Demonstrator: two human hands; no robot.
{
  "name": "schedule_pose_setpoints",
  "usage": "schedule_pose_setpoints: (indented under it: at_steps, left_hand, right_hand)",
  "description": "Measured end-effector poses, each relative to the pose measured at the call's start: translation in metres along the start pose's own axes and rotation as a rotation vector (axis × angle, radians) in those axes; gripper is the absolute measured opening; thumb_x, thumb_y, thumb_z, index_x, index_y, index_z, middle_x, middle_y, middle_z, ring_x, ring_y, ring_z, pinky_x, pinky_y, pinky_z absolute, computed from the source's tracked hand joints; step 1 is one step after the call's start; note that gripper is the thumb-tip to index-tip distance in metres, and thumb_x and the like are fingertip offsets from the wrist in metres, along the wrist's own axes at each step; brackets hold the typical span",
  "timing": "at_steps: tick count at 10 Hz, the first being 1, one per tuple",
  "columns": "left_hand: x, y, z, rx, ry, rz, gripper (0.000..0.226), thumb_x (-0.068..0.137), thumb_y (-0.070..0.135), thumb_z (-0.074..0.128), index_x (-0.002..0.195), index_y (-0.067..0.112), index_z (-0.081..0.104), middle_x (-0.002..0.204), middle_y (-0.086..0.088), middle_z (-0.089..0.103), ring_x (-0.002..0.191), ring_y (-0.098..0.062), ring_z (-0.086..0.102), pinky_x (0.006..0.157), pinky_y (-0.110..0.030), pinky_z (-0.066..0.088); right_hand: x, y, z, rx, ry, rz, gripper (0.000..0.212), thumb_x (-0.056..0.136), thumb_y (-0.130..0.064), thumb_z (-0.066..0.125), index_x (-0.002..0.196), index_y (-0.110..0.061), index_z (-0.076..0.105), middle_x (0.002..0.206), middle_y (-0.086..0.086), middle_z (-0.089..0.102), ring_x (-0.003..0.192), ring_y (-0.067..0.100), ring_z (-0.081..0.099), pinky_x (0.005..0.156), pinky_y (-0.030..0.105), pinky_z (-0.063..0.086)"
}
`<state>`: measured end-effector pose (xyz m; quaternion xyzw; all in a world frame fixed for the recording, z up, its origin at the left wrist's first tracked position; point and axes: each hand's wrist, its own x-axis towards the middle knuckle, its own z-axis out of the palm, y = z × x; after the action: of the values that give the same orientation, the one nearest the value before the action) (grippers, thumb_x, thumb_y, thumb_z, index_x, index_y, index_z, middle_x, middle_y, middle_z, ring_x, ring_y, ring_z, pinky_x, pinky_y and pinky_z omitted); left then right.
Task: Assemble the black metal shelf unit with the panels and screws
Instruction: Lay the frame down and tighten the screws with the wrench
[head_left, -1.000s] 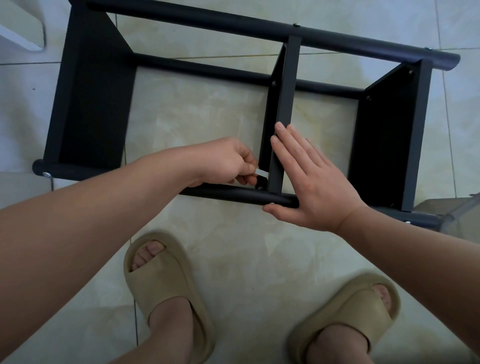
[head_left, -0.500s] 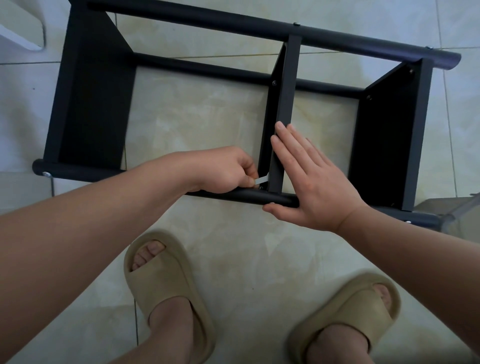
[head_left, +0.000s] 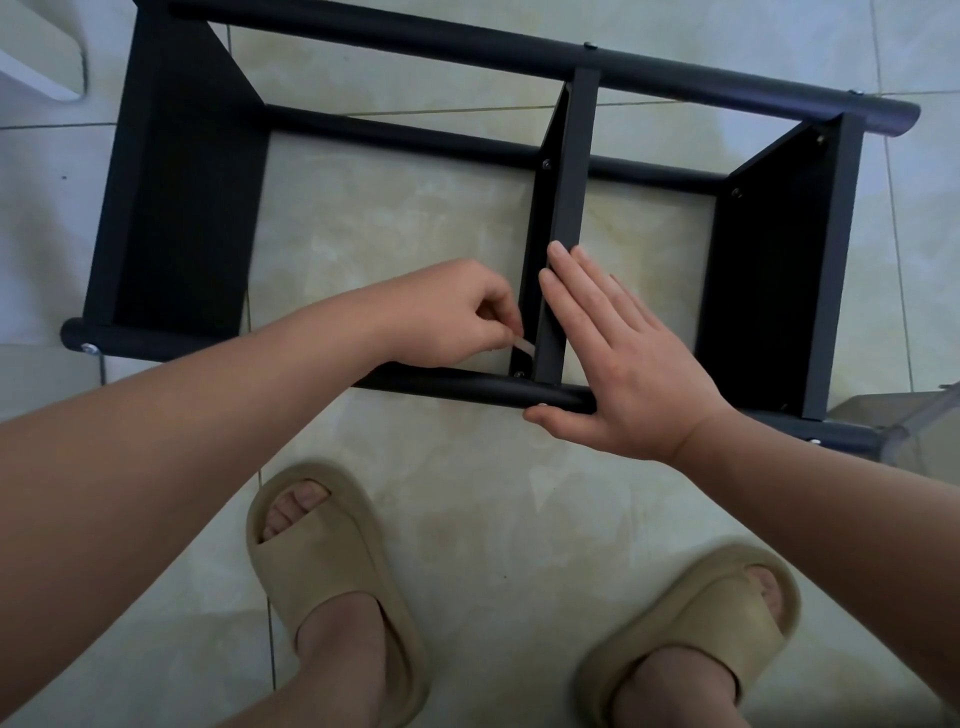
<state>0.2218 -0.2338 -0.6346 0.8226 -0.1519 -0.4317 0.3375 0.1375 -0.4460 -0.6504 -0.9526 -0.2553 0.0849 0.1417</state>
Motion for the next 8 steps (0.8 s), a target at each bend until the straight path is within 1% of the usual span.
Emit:
schedule_pose_setpoints:
  at_steps: [1, 2, 3, 4, 5, 6, 8]
  left_hand:
    - [0.003, 0.004, 0.006, -0.437, -0.052, -0.166, 0.008, 0.098, 0.018, 0.062, 0.092, 0.018, 0.067, 0.088, 0.002, 0.068, 0.085, -0.011, 0.067, 0.072, -0.025, 0.056]
    - [0.006, 0.006, 0.011, -0.693, -0.060, -0.300, 0.010, 0.098, 0.019, 0.063, 0.097, 0.010, 0.066, 0.083, -0.002, 0.069, 0.080, -0.012, 0.071, 0.071, -0.027, 0.059]
    - [0.010, 0.006, 0.015, -0.674, 0.079, -0.264, 0.010, 0.095, 0.019, 0.067, 0.092, 0.010, 0.067, 0.076, 0.000, 0.071, 0.076, -0.012, 0.071, 0.069, -0.025, 0.058]
    - [0.010, 0.007, 0.018, -0.624, 0.150, -0.214, 0.010, 0.093, 0.019, 0.069, 0.087, 0.012, 0.070, 0.067, 0.005, 0.072, 0.071, -0.009, 0.070, 0.069, -0.023, 0.059]
    - [0.008, 0.008, 0.019, -0.629, 0.146, -0.205, 0.009, 0.094, 0.020, 0.069, 0.088, 0.013, 0.070, 0.066, 0.006, 0.071, 0.072, -0.009, 0.069, 0.072, -0.024, 0.060]
    - [0.008, 0.009, 0.018, -0.666, 0.139, -0.209, 0.010, 0.096, 0.019, 0.066, 0.090, 0.013, 0.070, 0.069, 0.004, 0.072, 0.074, -0.011, 0.069, 0.074, -0.026, 0.060]
    - [0.007, 0.006, 0.016, -0.683, 0.097, -0.220, 0.009, 0.096, 0.019, 0.065, 0.092, 0.013, 0.070, 0.069, 0.005, 0.073, 0.074, -0.011, 0.070, 0.070, -0.025, 0.059]
  right_hand:
    - [0.000, 0.000, 0.000, 0.001, -0.003, 0.000, 0.103, 0.092, -0.070, 0.050, 0.159, 0.001, 0.018, 0.169, 0.016, 0.008, 0.157, 0.030, 0.005, 0.122, 0.054, 0.025]
    - [0.000, 0.000, 0.000, 0.009, 0.000, -0.001, 0.103, 0.091, -0.070, 0.050, 0.159, 0.001, 0.019, 0.169, 0.016, 0.009, 0.157, 0.030, 0.006, 0.122, 0.054, 0.025]
    - [0.000, 0.000, 0.000, 0.008, 0.003, -0.002, 0.103, 0.091, -0.070, 0.051, 0.158, 0.002, 0.019, 0.168, 0.016, 0.010, 0.157, 0.030, 0.006, 0.121, 0.054, 0.026]
    - [0.000, 0.000, 0.000, 0.007, 0.003, -0.004, 0.103, 0.091, -0.070, 0.051, 0.158, 0.002, 0.019, 0.168, 0.016, 0.009, 0.157, 0.030, 0.006, 0.121, 0.054, 0.026]
    - [0.000, 0.000, 0.001, 0.008, 0.005, -0.003, 0.103, 0.091, -0.070, 0.051, 0.158, 0.002, 0.020, 0.168, 0.016, 0.010, 0.157, 0.030, 0.006, 0.121, 0.054, 0.027]
    - [0.000, 0.000, 0.000, 0.010, 0.009, -0.002, 0.103, 0.091, -0.070, 0.051, 0.158, 0.002, 0.020, 0.168, 0.016, 0.010, 0.157, 0.030, 0.006, 0.121, 0.054, 0.027]
    - [0.000, 0.000, 0.000, 0.009, 0.003, -0.002, 0.103, 0.091, -0.070, 0.051, 0.159, 0.001, 0.019, 0.169, 0.016, 0.009, 0.157, 0.029, 0.006, 0.121, 0.054, 0.026]
